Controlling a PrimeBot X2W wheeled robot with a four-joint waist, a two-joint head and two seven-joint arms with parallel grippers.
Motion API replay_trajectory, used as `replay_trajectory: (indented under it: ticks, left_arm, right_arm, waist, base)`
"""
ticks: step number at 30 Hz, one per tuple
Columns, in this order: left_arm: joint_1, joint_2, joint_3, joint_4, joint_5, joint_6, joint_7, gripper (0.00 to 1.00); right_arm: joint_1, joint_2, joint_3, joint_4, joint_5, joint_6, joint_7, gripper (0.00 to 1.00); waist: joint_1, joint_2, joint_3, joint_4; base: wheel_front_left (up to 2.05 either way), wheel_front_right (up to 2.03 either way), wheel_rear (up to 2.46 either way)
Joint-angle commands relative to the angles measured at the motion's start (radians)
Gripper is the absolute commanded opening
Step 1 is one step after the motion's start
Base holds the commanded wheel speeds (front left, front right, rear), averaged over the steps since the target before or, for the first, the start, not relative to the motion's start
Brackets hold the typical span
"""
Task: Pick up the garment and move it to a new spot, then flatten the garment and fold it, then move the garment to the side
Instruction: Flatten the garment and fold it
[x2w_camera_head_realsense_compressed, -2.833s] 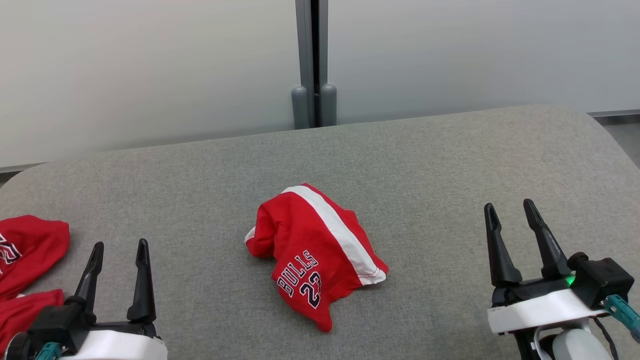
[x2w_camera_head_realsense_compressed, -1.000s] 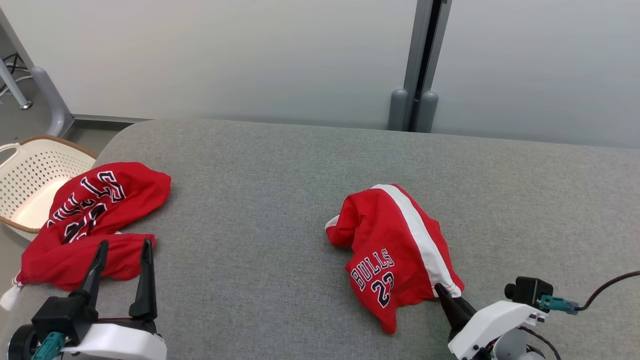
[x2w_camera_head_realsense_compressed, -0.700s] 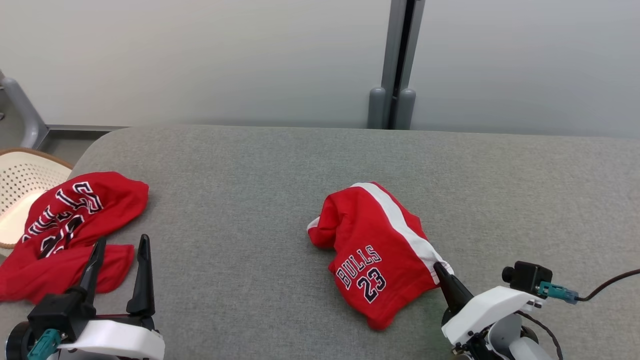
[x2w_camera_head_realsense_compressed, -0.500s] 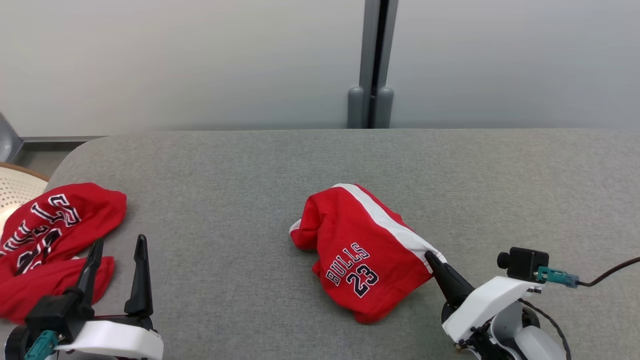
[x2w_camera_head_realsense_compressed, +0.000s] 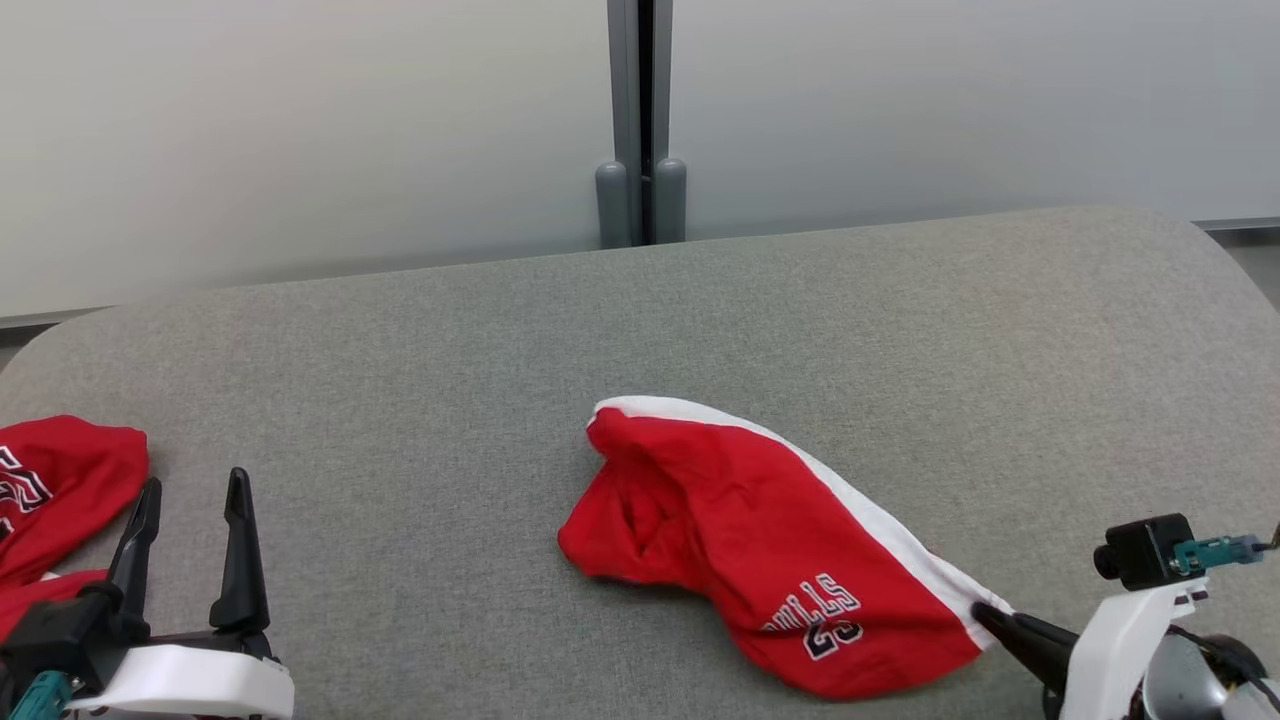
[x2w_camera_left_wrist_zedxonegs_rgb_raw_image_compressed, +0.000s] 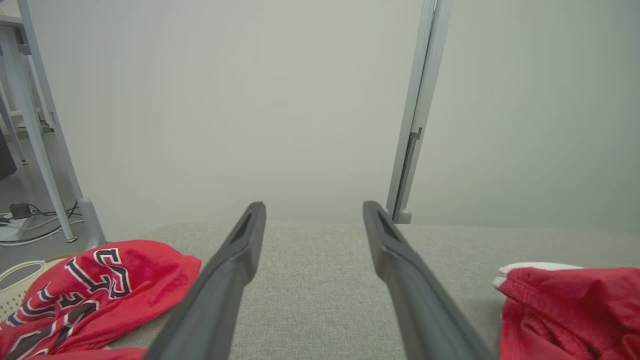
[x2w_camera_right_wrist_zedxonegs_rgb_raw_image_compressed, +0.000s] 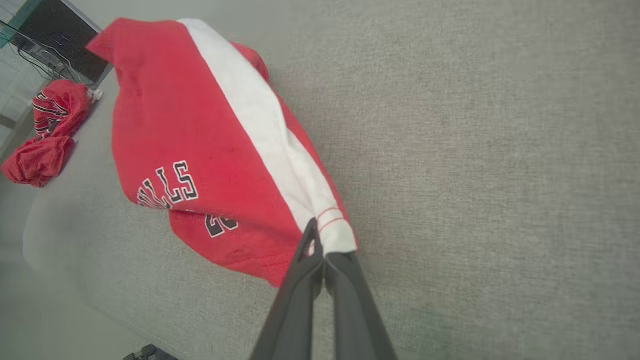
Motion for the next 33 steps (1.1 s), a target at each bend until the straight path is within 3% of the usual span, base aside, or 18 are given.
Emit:
replay_trajectory:
  ticks: [1, 3, 7, 8, 9, 16, 22, 28, 33]
  left_arm:
    - [0.008, 0.008, 0.005, -0.006, -0.002, 0.006, 0.002, 1.0]
    - [0.001, 0.007, -0.001, -0.009, -0.002, 0.006, 0.01, 1.0]
    - [-0.011, 0.007, -0.01, -0.005, -0.006, 0.003, 0.02, 1.0]
    - [-0.012, 0.006, -0.012, -0.003, -0.008, 0.004, 0.02, 1.0]
    - [-0.012, 0.006, -0.013, -0.001, -0.009, 0.004, 0.023, 1.0]
    - [-0.02, 0.022, -0.029, 0.005, -0.025, -0.015, 0.071, 1.0]
    - [-0.062, 0.041, -0.05, -0.001, -0.092, -0.066, 0.201, 1.0]
    - [-0.145, 0.047, -0.084, 0.023, -0.261, -0.154, 0.46, 1.0]
    - [-0.235, 0.034, -0.119, 0.077, -0.441, -0.206, 0.682, 1.0]
  right_arm:
    - [0.005, -0.024, -0.002, 0.008, -0.03, 0.0, 0.019, 0.0]
    - [0.005, -0.046, 0.0, 0.041, -0.086, 0.0, 0.03, 0.0]
    - [-0.014, -0.028, -0.018, 0.12, -0.186, 0.0, 0.009, 0.0]
    - [-0.016, -0.014, -0.021, 0.133, -0.203, 0.0, 0.001, 0.29]
    - [-0.017, 0.005, -0.025, 0.144, -0.213, 0.0, -0.005, 1.0]
    - [-0.027, 0.054, -0.075, 0.155, -0.257, 0.0, -0.027, 1.0]
    - [-0.009, 0.064, -0.151, 0.117, -0.277, 0.0, -0.036, 1.0]
    - [0.021, 0.089, -0.256, 0.055, -0.331, 0.0, -0.04, 1.0]
    - [0.012, 0.142, -0.316, 0.001, -0.405, 0.0, -0.111, 1.0]
  waist:
    - [0.0, 0.0, 0.006, 0.001]
    - [0.0, 0.0, 0.012, 0.004]
    - [0.0, 0.0, 0.016, 0.013]
    - [0.0, 0.0, 0.016, 0.015]
    - [0.0, 0.0, 0.014, 0.017]
    - [0.0, 0.0, -0.003, 0.009]
    - [0.0, 0.0, -0.007, -0.013]
    - [0.0, 0.0, 0.002, -0.065]
    - [0.0, 0.0, 0.025, -0.121]
  base:
    - [0.0, 0.0, 0.0]
    - [0.0, 0.0, 0.0]
    - [0.0, 0.0, 0.0]
    - [0.0, 0.0, 0.0]
    - [0.0, 0.0, 0.0]
    - [0.0, 0.0, 0.0]
    - [0.0, 0.0, 0.0]
    - [0.0, 0.0, 0.0]
    - [0.0, 0.0, 0.0]
